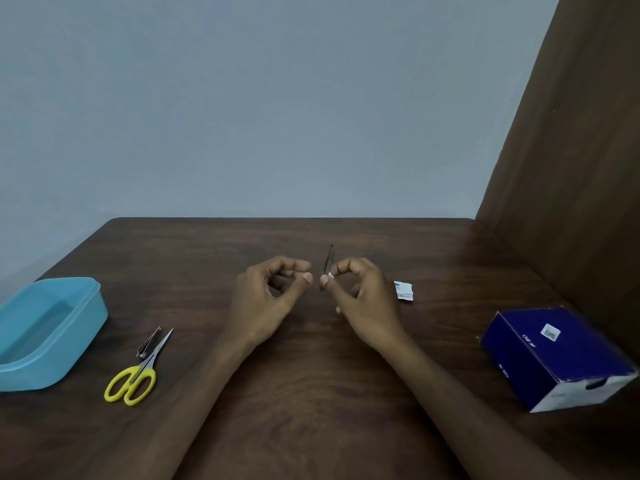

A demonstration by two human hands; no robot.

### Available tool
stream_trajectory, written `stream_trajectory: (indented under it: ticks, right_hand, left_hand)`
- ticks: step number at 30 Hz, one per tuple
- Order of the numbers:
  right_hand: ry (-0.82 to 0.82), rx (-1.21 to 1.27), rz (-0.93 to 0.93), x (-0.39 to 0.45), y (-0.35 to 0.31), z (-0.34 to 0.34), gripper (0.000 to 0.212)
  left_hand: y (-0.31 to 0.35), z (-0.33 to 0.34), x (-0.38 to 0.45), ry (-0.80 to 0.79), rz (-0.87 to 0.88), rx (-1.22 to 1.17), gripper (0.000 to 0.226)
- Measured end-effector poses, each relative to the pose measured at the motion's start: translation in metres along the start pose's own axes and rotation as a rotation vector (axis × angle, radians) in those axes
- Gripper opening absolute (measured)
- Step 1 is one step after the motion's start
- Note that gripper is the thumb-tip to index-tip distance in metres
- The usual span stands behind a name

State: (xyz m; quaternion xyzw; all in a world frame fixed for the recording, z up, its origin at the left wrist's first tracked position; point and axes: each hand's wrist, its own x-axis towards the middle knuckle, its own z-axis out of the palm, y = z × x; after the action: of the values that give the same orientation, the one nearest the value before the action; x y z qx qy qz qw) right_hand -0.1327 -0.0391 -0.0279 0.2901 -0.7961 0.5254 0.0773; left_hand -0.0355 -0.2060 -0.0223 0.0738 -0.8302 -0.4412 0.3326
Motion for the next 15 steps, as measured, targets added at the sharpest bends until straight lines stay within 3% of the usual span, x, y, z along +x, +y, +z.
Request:
stream_trajectory:
  ticks: [3, 7, 9, 15]
  right_hand:
    - [-0.003, -0.289, -0.179, -0.007, -0.004, -0.004, 0.014]
    - [0.016, -0.330, -0.319, -0.013, -0.012, -0.002, 0.012]
    - [0.033, -0.345, -0.360, -0.013, -0.011, -0.001, 0.009]
    - [-0.006, -0.231, -0.204, -0.006, -0.001, -0.003, 0.011]
  left_hand:
    - [0.004, 0.000, -0.002, 0.005, 0.038, -0.020, 0.018]
    - [0.007, 0.002, -0.003, 0.102, 0.158, 0.046, 0.012]
    - [0.004, 0.002, -0.002, 0.135, 0.114, 0.035, 0.016]
    - [0.002, 0.001, 0.003, 0.067, -0.081, -0.316, 0.015]
